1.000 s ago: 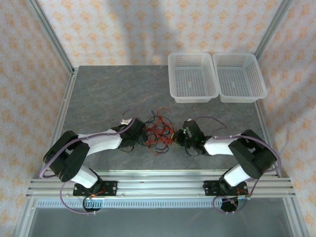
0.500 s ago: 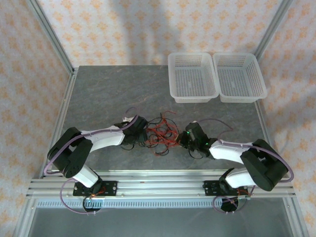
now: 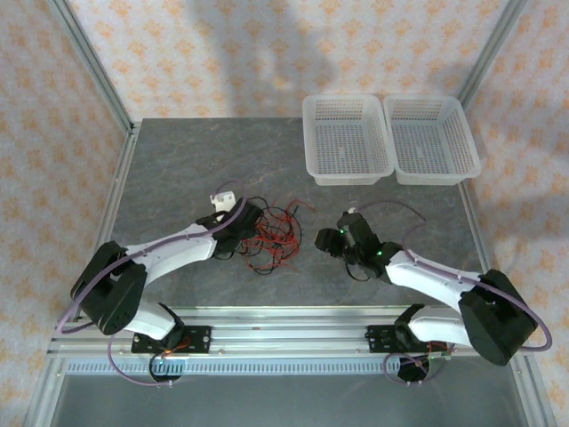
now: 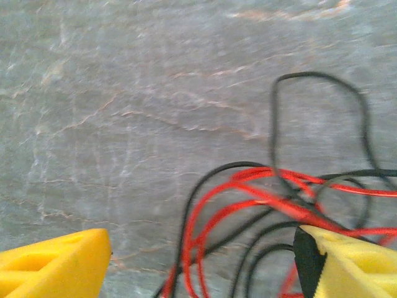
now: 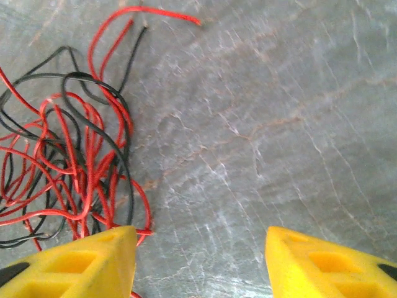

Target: Untangle the cables

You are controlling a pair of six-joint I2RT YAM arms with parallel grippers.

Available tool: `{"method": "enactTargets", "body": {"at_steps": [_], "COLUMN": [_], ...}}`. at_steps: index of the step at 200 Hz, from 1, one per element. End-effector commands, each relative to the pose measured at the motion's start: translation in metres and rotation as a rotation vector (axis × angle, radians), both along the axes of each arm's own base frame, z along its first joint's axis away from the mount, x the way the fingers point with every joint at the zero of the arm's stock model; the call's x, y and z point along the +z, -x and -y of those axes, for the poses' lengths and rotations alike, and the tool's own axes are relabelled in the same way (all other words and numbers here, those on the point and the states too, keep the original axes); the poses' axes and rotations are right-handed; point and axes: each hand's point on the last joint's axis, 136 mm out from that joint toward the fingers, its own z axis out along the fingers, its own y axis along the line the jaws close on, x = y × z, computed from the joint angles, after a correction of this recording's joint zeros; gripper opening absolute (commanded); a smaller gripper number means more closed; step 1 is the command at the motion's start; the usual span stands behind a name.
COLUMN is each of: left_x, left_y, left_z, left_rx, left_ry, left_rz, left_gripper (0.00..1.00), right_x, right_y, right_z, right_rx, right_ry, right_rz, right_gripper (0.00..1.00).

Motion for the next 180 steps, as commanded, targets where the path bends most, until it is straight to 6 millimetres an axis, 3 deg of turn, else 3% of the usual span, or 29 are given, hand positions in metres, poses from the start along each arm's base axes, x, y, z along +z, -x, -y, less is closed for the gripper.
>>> {"method": "enactTargets", "body": {"at_steps": [1,37,66,87,115,180], "left_x": [0.020,0.042,0.045,0.042,0.028,-0.029], "left_y": [0.005,0.011,0.015,0.018,0.021,0.017], "left_z": [-0.003,0.011,0.012,0.013,0.025,0.040], "left_rx": [0.024,0.021,0.019,-0.006,-0.074,-0.134], "left_ry": [-0.046,0.016,0.067,0.076,0.115,0.083], "left_rz": [0.019,0.064,0.087,0.081,0.054,-0.035], "left_gripper": [0.81,0.83,0.83,0.83,0.83,0.85], "right_x": [0.016,0.029,0.032,0.021,0.013,-0.003], "right_y": [-0.003,-0.009,-0.012,-0.013,-0.014,-0.021], "right_z": [0.008,0.005,0.001,-0.004,-0.022,-0.072], "right_rx": [0.034,0.075,0.105,0.131,0.173,0.189], "right_ry": [0.073,0.050,0.050,0.065,0.075,0.110], "right_rz": [0.045,0.056,0.054,0.018,-0.007,-0.041], "right_gripper": [0.58,0.66,0.73,0.77,0.80,0.82]}}
